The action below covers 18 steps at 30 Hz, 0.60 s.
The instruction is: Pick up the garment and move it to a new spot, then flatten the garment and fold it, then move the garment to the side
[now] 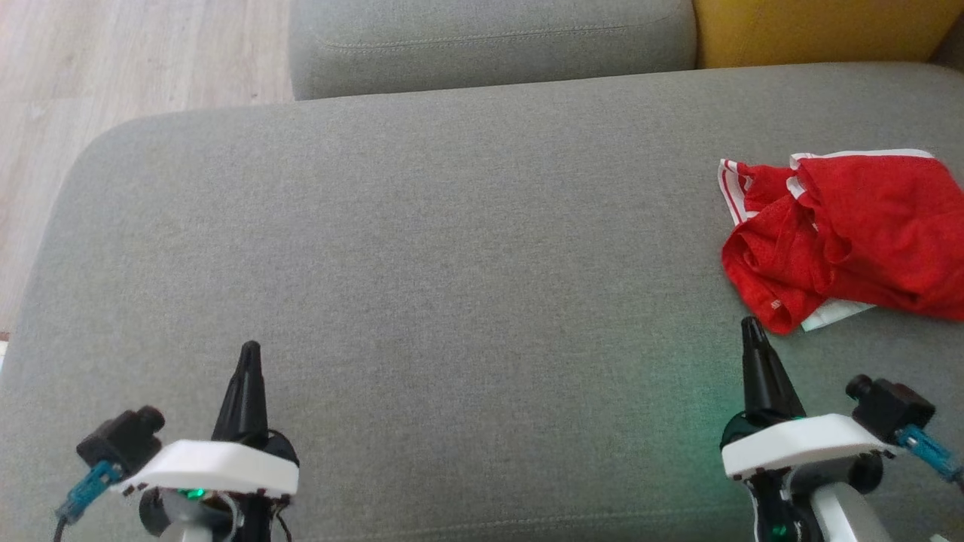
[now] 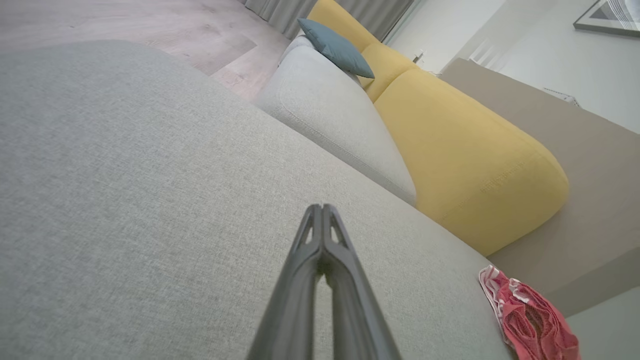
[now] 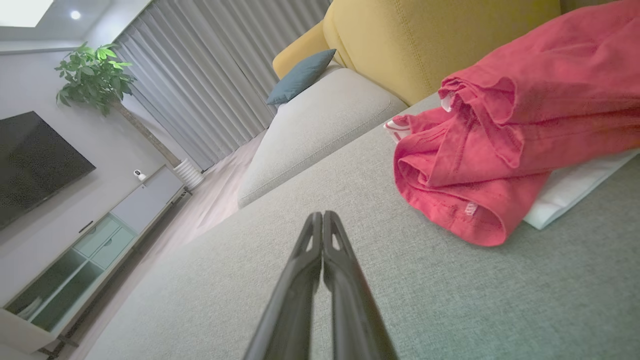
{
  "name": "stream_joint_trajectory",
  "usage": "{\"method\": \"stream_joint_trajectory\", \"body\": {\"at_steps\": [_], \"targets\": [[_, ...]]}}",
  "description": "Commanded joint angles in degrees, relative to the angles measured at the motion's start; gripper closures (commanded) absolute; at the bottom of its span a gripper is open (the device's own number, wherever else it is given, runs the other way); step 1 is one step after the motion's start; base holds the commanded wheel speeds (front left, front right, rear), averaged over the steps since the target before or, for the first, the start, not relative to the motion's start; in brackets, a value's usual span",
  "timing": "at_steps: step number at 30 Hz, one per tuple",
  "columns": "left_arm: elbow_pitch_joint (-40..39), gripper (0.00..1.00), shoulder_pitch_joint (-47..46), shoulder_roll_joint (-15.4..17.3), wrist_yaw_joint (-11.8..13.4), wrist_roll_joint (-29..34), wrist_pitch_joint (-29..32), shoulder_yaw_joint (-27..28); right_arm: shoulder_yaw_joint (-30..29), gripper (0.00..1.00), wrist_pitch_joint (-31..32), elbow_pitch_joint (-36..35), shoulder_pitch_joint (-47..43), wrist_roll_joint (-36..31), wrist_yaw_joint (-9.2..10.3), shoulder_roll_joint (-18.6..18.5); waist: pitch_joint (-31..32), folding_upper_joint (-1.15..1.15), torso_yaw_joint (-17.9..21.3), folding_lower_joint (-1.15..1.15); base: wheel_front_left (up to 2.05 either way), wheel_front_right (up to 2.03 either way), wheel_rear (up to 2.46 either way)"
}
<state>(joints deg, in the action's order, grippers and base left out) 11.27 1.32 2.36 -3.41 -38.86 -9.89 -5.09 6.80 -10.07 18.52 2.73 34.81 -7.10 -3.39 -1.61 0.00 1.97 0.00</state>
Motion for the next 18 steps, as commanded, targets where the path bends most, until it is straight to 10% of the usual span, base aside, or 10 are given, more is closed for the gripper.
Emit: {"method": "stream_joint_trajectory", "body": {"at_steps": [1,18], "targets": [[-1.62,1.0,-3.08,0.7,-0.5,-1.62,0.4,1.05,-0.27,1.0,0.32,-2.13,2.51,1.85,-0.11,-0.81,0.02,0.0,-0.03,0.0,0.0,0.0,0.0],[-0.83,1.0,-3.87,0.93,-1.17,-11.64,3.11,2.67,-2.07,1.0,2.85,-2.62,2.63,12.83,-0.16,-1.03,0.29,0.0,-0.4,0.0,0.0,0.0,0.0]]}}
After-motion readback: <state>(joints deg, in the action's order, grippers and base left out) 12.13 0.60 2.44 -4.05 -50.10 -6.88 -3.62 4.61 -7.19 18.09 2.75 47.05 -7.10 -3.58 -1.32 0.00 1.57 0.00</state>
